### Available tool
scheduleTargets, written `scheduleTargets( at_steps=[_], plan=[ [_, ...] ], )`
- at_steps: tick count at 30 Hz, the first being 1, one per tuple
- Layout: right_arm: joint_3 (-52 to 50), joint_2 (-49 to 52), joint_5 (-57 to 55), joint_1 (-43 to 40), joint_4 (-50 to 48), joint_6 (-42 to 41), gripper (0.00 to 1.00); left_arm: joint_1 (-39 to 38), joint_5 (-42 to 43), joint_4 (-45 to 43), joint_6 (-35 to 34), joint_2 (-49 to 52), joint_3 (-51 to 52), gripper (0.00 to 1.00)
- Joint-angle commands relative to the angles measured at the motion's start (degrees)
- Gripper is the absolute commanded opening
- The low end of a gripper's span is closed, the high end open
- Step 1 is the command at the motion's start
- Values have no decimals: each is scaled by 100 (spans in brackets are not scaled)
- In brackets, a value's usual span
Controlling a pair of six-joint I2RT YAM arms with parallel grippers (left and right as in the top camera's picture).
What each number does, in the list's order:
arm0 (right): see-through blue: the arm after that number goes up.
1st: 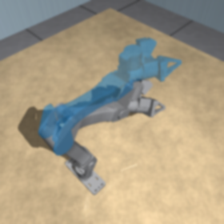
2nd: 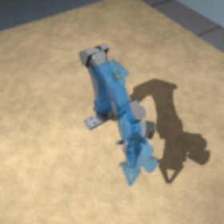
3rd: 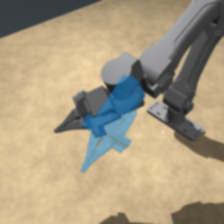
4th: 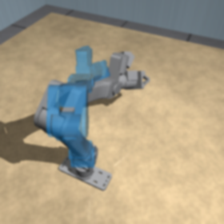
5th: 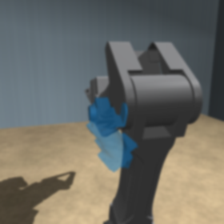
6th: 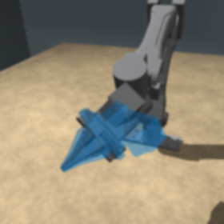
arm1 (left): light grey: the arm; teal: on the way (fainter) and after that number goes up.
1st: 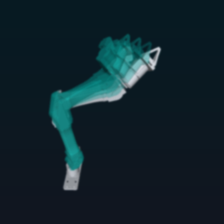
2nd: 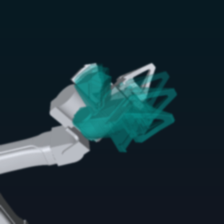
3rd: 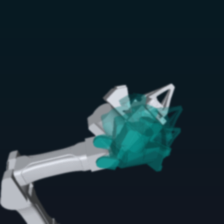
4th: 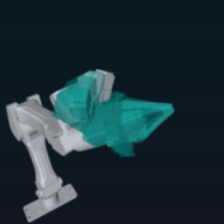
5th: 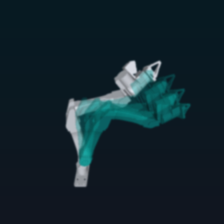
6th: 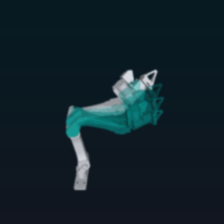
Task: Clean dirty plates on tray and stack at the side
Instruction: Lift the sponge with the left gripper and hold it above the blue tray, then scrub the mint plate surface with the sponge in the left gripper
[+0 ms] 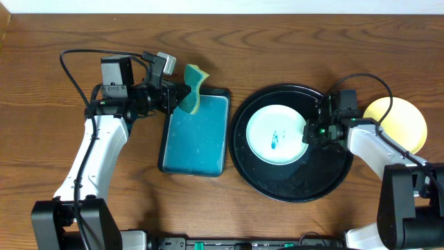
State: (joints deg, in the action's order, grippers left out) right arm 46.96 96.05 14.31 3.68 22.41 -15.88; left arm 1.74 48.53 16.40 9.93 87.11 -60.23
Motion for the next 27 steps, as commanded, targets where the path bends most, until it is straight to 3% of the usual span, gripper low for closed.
scheduleTargets(
  at_steps=[1,15,17,27],
  plan=[
    [-96,72,-101,55,-33,28,1,22,-63,-48,31,-120,0,7],
    [-96,72,-101,55,-33,28,1,9,-166,-87,22,-153,0,7],
    [-96,72,-101,55,-33,28,1,-125,-374,-68,-317,-162,0,7],
    [-96,72,-101,55,-15,26,1,-1416,-4970,1102,-1937,48,0,7]
  ],
)
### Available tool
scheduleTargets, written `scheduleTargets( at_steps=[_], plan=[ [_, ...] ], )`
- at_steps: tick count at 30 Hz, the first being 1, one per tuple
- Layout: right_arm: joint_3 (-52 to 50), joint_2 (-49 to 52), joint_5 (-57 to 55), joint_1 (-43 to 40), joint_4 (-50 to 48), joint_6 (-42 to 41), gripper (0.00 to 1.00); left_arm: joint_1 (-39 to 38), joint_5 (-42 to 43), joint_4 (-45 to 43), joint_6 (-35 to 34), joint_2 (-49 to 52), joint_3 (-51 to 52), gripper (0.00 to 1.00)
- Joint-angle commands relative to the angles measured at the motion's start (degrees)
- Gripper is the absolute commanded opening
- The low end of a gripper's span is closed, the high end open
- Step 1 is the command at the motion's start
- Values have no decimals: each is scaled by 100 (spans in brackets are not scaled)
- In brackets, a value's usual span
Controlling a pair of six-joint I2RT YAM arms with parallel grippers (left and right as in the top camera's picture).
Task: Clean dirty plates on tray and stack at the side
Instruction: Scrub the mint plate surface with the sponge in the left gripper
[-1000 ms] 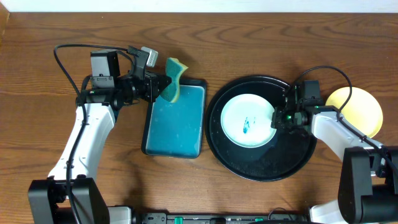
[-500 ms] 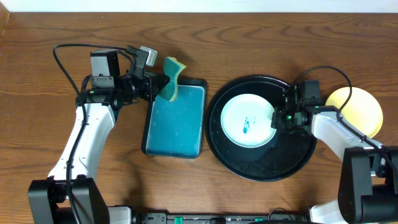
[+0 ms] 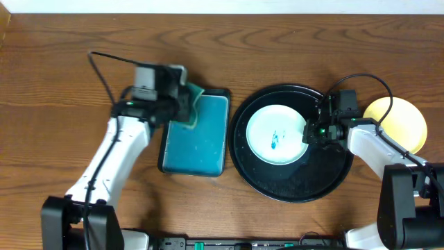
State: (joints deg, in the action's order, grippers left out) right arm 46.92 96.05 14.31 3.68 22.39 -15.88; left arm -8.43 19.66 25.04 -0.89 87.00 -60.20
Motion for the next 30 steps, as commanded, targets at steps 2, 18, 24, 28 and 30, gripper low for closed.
scheduleTargets(
  at_steps=[2,18,24,28,30],
  plan=[
    [-92,72,-101,55,-11,28,1,-807,-2597,452,-1174,256,-2,7],
    [-92,72,-31,212,232,26,1,-1331,-1259,450,-1082,372,-214,7],
    [-92,72,-35,675,291,15,1,-1589,-138,-166,-1266,282,-260,7],
    [-92,72,-81,1029,291,-374,1,-2238,-129,-625,-1408,293,-256,7],
    [-92,72,-76,1121,291,-431,1,-2527,-343,-811,-1545,330,-254,7]
  ],
)
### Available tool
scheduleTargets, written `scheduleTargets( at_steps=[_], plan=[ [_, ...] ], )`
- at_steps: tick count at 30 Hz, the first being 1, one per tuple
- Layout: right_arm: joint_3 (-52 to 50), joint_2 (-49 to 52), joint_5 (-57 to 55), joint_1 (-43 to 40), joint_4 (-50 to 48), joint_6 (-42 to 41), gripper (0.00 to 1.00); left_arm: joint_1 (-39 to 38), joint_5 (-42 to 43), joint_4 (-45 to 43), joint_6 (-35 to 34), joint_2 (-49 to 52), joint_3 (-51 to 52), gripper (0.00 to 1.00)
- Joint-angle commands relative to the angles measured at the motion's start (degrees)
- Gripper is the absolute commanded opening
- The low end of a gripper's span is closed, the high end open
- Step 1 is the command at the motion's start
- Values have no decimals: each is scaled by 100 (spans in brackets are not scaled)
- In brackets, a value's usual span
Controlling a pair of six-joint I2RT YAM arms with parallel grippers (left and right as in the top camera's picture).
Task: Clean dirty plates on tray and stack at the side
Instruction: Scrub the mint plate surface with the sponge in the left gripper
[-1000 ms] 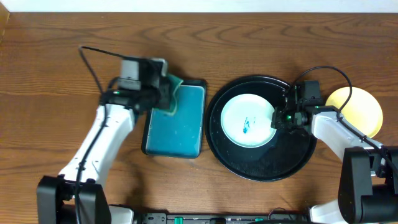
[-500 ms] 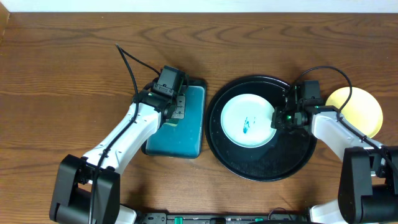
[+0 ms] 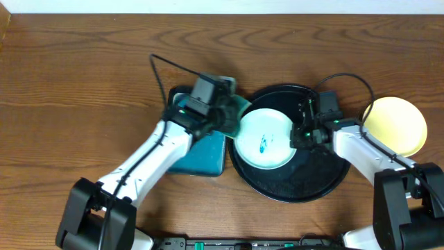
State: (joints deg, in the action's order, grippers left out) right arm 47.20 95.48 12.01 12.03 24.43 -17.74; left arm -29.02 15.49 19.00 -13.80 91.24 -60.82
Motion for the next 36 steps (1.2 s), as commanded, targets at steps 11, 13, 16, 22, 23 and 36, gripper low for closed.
scheduleTargets(
  at_steps=[11,13,16,22,23,36],
  plan=[
    [-120,129,149,448,122,-326,1,-1408,-461,-970,-1143,782,-192,7],
    [-120,129,151,448,133,-326,1,-1451,-457,-1064,-1384,1014,-192,7],
    [-120,129,151,448,136,-326,1,-1486,-457,-1228,-1458,1342,-192,7],
    [-120,129,151,448,160,-326,1,-1453,-791,-815,-1434,1729,-192,7],
    [-120,129,149,448,166,-326,1,-1436,-1093,-566,-1434,1733,-192,7],
    [-120,129,149,448,181,-323,1,-1113,-1703,-328,-1113,831,-221,8]
  ],
)
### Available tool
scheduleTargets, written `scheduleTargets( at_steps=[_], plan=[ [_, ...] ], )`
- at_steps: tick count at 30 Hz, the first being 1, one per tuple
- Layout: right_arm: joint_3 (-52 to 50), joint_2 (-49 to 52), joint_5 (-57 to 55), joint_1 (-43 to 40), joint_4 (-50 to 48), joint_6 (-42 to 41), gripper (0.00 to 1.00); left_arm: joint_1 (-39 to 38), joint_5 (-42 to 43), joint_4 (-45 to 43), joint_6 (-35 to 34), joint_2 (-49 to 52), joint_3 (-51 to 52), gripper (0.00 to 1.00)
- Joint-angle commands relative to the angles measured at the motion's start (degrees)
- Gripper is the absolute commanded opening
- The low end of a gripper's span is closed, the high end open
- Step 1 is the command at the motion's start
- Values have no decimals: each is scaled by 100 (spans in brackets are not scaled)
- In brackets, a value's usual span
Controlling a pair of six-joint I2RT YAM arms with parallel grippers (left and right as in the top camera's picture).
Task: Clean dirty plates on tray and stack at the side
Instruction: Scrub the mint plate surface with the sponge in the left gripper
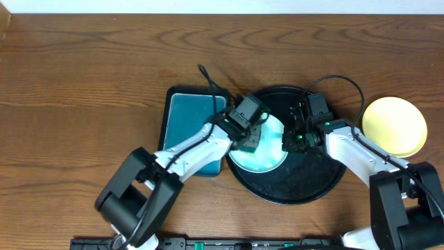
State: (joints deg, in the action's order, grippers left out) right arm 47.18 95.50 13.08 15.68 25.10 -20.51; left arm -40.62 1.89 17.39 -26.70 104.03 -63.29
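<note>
A white plate (pixel 267 154) with a bluish tint lies on the left part of the round black tray (pixel 305 184). My left gripper (pixel 251 139) hangs over the plate's middle, shut on a green-and-dark sponge (pixel 254 140) that covers the blue stain. My right gripper (pixel 291 137) is shut on the plate's right rim. A clean yellow plate (pixel 394 126) rests on the table right of the tray.
A rectangular teal-blue basin (pixel 189 118) with dark rim stands left of the tray, partly under my left arm. Cables loop above both wrists. Brown wooden table runs all around; a pale wall edge lines the far side.
My left gripper went from the plate's left rim to over its middle with the sponge. The plate and my right gripper have shifted slightly left on the tray.
My left gripper first held the sponge above the basin's far left corner, then over the basin's top edge, then at the plate's left rim, and now on the plate's middle. All along my right gripper gripped the plate's right rim.
</note>
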Motion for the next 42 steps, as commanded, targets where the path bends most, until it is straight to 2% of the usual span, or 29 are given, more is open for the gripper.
scheduleTargets(
  at_steps=[1,6,10,18,27,37,38,40,42],
  plan=[
    [-118,127,42,83,118,-46,1,35,-339,-278,175,-553,26,8],
    [-118,127,42,83,142,-46,1,17,317,-793,81,-586,26,8],
    [-118,127,44,83,151,-46,1,-87,404,-951,-199,-310,26,7],
    [-118,127,44,83,151,-46,1,-391,649,-1335,-210,404,26,7],
    [-118,127,42,83,153,-46,1,-168,-2,-186,-79,332,26,7],
    [-118,127,-85,83,122,-48,1,247,170,334,271,-1150,26,7],
    [-118,127,-85,83,98,-48,4,315,173,420,315,-1298,26,7],
    [-118,127,-83,83,42,-46,22,474,168,588,428,-1515,26,8],
    [-118,127,-83,83,-4,-44,20,752,151,835,459,-1687,26,7]
  ],
)
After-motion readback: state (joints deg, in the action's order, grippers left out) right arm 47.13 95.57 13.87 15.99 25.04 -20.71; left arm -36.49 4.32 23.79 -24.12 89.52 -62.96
